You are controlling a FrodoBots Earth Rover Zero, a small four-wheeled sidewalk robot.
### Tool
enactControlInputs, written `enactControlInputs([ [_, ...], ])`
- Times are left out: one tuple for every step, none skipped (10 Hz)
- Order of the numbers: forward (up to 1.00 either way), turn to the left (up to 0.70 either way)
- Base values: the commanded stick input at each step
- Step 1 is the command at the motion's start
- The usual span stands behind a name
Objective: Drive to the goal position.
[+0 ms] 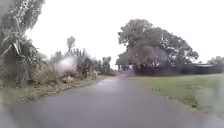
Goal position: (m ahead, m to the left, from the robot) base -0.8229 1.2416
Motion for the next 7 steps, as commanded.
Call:
enactControlInputs([
  [0.85, 0.0],
  [0.85, 0.0],
  [0.85, 0.0],
  [0.85, 0.0],
  [0.85, 0.0],
  [0.85, 0.0],
  [0.85, 0.0],
])
